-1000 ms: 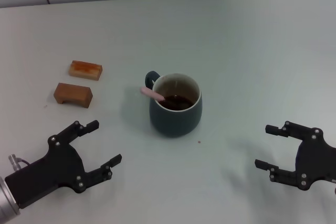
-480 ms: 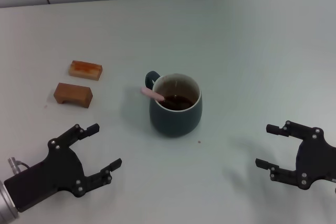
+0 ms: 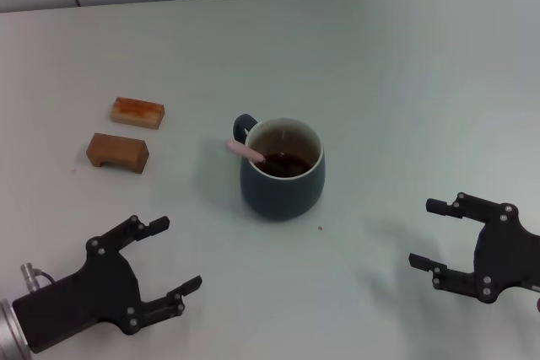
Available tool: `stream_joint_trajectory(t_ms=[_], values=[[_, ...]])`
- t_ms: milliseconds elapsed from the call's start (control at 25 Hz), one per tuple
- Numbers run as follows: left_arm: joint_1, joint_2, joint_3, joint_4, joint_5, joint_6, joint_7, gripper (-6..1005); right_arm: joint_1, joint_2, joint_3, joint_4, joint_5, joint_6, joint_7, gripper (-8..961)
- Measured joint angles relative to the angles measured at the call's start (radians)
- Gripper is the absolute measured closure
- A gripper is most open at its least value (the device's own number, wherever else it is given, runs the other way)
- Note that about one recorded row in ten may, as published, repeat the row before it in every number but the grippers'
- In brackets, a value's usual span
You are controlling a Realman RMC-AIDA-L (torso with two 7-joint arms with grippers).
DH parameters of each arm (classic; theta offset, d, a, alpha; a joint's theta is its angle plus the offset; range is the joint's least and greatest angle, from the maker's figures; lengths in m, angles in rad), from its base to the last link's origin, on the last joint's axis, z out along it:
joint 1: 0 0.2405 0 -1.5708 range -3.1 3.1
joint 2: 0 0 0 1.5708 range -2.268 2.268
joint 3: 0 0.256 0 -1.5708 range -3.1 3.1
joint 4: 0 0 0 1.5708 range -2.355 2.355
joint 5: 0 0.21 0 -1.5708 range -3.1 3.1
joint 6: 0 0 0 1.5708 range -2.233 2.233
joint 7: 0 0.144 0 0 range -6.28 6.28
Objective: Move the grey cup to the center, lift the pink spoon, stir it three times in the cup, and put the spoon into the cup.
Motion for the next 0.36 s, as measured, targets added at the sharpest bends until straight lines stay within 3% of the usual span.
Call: stream_joint_trajectory(t_ms=[360], values=[[0.0,0.0,-0.002,0.001,0.001,-0.005,-0.002,157,0.001,0.001,0.0,0.002,0.0,0.003,0.0,210]])
